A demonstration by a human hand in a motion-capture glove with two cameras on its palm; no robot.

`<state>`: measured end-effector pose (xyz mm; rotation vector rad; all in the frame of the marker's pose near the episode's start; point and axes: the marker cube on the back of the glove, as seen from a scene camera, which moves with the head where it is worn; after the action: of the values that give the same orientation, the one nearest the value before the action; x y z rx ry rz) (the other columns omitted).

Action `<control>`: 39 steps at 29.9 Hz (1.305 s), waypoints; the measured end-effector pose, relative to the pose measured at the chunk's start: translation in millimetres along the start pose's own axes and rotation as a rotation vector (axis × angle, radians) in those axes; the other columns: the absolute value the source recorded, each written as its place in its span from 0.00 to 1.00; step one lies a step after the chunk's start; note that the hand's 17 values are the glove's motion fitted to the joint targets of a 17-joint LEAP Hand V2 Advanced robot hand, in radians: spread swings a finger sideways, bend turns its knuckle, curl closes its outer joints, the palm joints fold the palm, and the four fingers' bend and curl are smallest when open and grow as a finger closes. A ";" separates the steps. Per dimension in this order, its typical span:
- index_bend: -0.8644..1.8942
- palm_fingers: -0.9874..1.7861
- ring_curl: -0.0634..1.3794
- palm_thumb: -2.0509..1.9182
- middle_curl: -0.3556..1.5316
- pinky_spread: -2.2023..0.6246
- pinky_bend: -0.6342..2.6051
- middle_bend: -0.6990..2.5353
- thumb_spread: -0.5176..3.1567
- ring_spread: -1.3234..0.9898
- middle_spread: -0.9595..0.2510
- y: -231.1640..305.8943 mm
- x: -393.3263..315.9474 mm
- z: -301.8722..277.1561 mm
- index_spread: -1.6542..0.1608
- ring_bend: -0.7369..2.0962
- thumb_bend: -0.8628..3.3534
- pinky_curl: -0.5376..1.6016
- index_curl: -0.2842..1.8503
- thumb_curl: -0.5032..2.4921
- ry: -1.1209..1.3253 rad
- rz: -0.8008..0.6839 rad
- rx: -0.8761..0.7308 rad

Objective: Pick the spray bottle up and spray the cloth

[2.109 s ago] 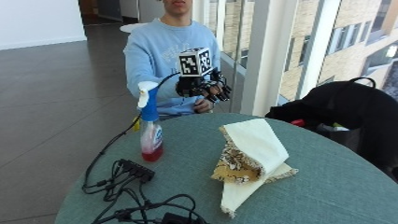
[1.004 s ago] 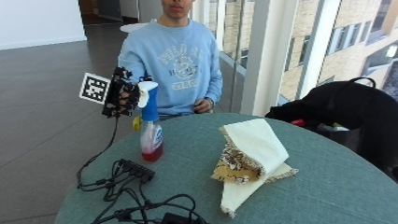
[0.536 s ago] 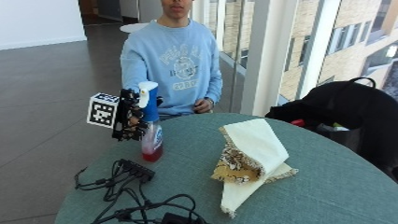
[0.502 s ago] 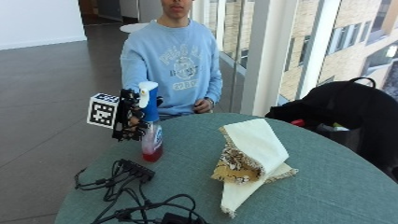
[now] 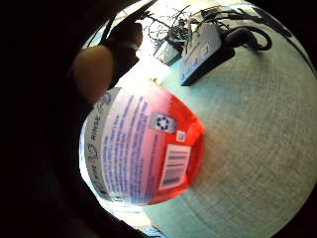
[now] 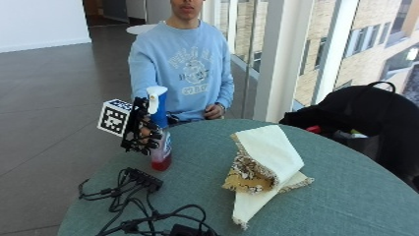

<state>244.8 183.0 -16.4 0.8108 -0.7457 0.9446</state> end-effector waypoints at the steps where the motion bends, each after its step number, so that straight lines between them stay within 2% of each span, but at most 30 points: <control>1: 0.37 0.64 0.28 0.74 0.41 0.86 0.24 0.34 0.41 0.55 0.71 0.0 0.3 0.3 0.73 0.39 0.21 0.39 0.26 0.29 0.007 -0.002 0.010; 8: 0.37 0.67 0.30 0.76 0.42 0.86 0.24 0.34 0.39 0.53 0.69 0.7 -0.2 -0.3 0.75 0.41 0.21 0.38 0.28 0.31 0.032 -0.025 0.030; 13: 0.36 0.69 0.31 0.77 0.42 0.86 0.24 0.34 0.38 0.53 0.69 -2.1 -10.2 3.2 0.75 0.43 0.21 0.38 0.28 0.32 0.029 -0.083 -0.017; 24: 0.35 0.71 0.33 0.76 0.42 0.84 0.26 0.33 0.37 0.53 0.68 -21.5 -74.4 41.7 0.77 0.45 0.20 0.39 0.27 0.34 0.162 -0.210 -0.464; 39: 0.34 0.74 0.32 0.76 0.44 0.82 0.27 0.32 0.36 0.54 0.69 -53.4 -112.3 117.5 0.79 0.46 0.20 0.41 0.26 0.35 0.394 -0.168 -0.809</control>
<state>226.2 20.3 -65.7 -0.0288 -0.6219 0.5439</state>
